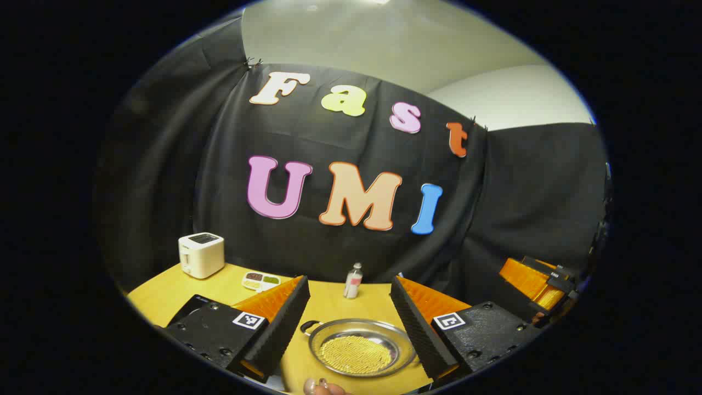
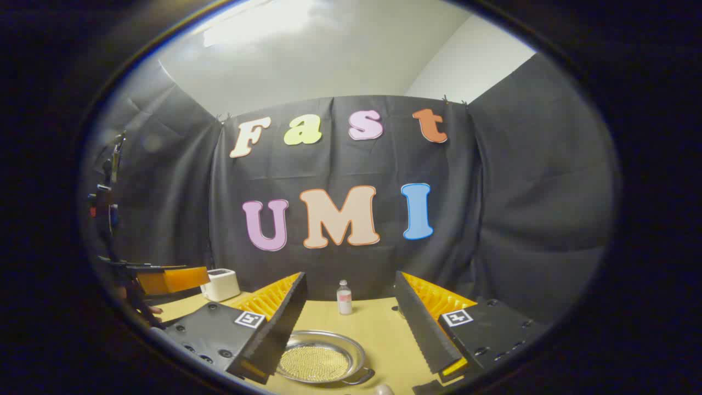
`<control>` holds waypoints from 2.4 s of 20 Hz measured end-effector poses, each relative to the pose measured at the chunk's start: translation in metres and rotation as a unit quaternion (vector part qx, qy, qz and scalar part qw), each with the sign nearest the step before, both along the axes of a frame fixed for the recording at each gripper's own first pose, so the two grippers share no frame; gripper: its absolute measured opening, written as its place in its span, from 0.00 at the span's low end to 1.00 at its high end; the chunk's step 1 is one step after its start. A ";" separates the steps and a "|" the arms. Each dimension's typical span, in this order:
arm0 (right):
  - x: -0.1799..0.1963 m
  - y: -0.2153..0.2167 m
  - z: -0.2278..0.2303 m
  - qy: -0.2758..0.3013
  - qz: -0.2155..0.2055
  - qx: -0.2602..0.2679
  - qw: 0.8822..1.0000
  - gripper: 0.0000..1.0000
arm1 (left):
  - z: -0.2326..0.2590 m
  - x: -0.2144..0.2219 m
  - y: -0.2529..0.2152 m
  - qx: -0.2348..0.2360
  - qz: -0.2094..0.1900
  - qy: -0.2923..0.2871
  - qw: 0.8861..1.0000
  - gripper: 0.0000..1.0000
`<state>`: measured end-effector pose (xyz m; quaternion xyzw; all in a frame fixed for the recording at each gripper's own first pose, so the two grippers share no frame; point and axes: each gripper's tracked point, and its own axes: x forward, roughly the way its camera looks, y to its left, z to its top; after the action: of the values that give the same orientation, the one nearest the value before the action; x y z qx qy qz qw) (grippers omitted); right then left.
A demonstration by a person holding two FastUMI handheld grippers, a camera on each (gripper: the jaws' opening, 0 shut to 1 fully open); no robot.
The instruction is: First push the handle of the pot to place it horizontally, then grasp the pot with both hands and set it on the induction cooktop.
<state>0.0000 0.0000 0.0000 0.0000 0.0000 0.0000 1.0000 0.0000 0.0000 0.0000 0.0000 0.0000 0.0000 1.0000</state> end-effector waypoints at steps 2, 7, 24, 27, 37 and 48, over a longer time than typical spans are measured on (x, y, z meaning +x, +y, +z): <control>0.001 -0.005 0.003 -0.004 -0.002 0.012 1.000 0.97 | -0.012 0.002 -0.003 -0.036 -0.005 0.018 0.999 0.96; 0.006 -0.015 -0.009 0.018 -0.013 0.022 1.000 0.94 | -0.014 0.007 0.006 -0.023 0.010 0.025 0.999 0.95; -0.009 -0.004 -0.035 0.063 -0.017 -0.004 0.998 0.99 | -0.030 0.004 0.017 0.001 0.015 0.052 0.999 0.95; -0.014 0.000 -0.042 0.071 -0.025 -0.008 0.997 0.99 | -0.035 0.002 0.019 0.005 0.009 0.060 0.998 0.95; -0.029 0.012 -0.066 0.109 -0.054 -0.030 0.992 0.46 | -0.040 -0.002 0.029 0.015 -0.015 0.073 0.997 0.95; -0.033 0.027 -0.086 0.142 -0.028 -0.054 0.988 0.02 | -0.042 0.000 0.032 0.017 -0.015 0.078 0.997 0.95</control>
<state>-0.0333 0.0274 -0.0864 -0.0535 0.1422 -0.0282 0.9880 0.0004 0.0322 -0.0416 0.0175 0.0777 -0.0151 0.9967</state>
